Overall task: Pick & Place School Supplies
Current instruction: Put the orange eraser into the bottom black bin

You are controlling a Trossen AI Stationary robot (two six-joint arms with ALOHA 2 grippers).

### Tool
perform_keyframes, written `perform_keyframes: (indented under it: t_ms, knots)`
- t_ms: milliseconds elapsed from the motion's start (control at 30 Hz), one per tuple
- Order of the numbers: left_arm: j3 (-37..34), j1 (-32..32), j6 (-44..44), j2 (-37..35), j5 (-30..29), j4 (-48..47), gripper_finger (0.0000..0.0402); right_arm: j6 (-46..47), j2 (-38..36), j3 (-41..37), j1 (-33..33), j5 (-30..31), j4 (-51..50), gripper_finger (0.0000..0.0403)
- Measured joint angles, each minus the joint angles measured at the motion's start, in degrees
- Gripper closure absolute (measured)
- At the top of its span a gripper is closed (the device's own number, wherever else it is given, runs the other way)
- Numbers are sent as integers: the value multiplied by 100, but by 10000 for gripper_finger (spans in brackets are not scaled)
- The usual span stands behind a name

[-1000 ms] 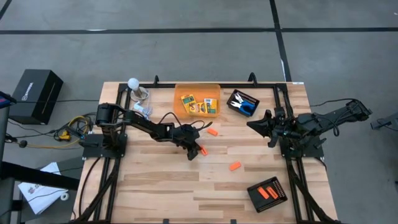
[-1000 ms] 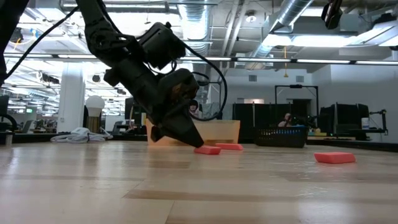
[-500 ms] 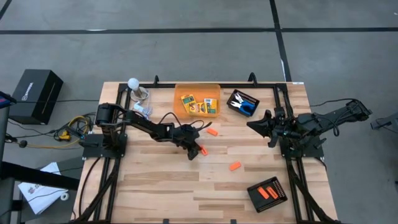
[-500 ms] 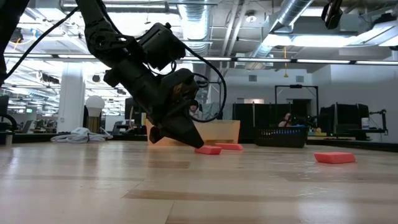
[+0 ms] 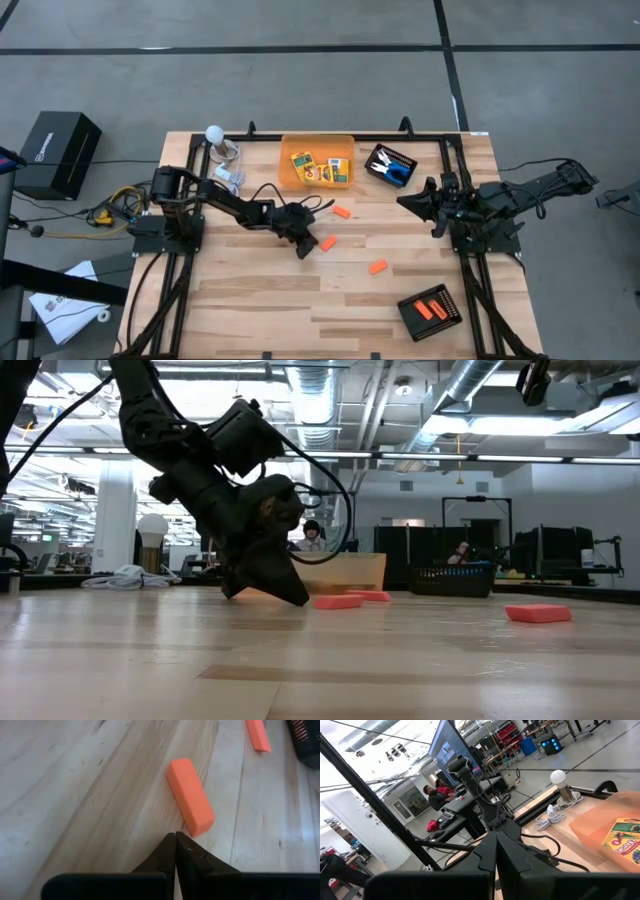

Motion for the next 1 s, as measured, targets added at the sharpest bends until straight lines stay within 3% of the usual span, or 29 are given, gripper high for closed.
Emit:
perform_keyframes:
  t_ms: [267, 500, 1000]
  knots:
    - [149, 102, 97, -369, -3, 339, 401, -2, 0, 0, -4, 0, -36, 403]
    - [525, 187, 543, -324, 141, 452, 401, -2, 1, 0, -2, -2, -40, 403]
    - [540, 151, 572, -69, 347, 343, 401, -2, 0, 0, 0, -20, 6, 403]
